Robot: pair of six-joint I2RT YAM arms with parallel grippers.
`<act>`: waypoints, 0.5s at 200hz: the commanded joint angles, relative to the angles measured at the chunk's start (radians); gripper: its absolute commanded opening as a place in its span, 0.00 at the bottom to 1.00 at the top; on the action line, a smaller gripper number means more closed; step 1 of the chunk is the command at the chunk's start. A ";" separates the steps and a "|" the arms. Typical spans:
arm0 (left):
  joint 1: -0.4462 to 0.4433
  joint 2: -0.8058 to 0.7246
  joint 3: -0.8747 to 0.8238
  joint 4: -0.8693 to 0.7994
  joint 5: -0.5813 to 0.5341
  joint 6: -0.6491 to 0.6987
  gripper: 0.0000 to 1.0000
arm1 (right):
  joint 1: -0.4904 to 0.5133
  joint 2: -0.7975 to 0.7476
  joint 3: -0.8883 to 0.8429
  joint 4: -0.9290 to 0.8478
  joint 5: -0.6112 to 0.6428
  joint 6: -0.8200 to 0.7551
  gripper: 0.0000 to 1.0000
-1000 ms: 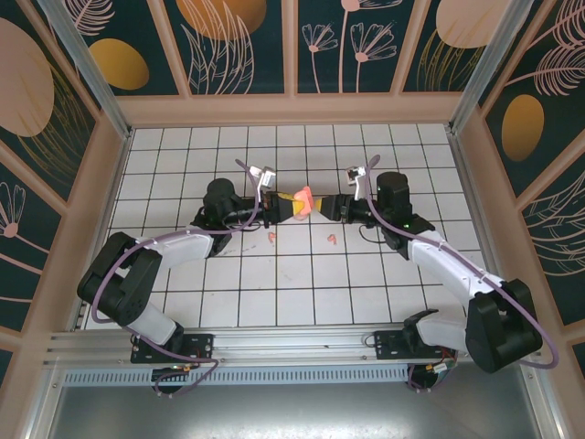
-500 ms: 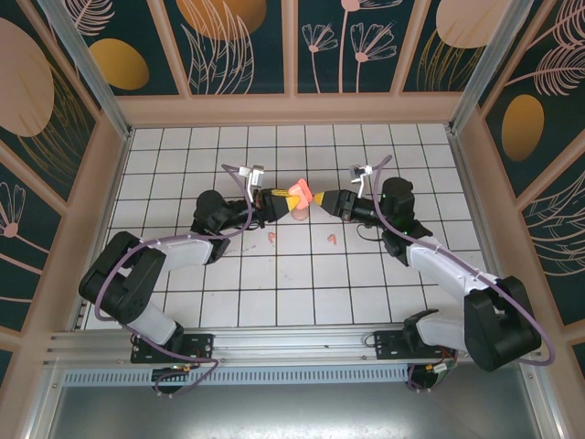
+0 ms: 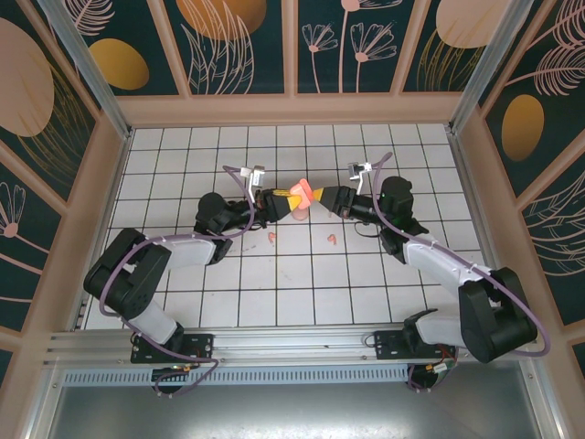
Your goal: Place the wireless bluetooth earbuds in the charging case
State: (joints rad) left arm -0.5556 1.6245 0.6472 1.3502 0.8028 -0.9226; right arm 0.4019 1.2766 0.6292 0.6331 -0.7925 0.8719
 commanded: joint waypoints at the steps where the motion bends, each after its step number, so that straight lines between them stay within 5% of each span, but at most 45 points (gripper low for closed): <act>1: -0.009 0.014 0.023 0.063 -0.004 -0.010 0.00 | 0.006 0.007 0.032 0.071 -0.032 0.012 0.40; 100: -0.018 0.029 0.045 0.082 -0.028 -0.014 0.00 | 0.017 0.029 0.030 0.082 -0.048 0.018 0.33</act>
State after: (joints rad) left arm -0.5671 1.6459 0.6662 1.3628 0.7944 -0.9264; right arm 0.4133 1.2972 0.6399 0.6563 -0.8146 0.8829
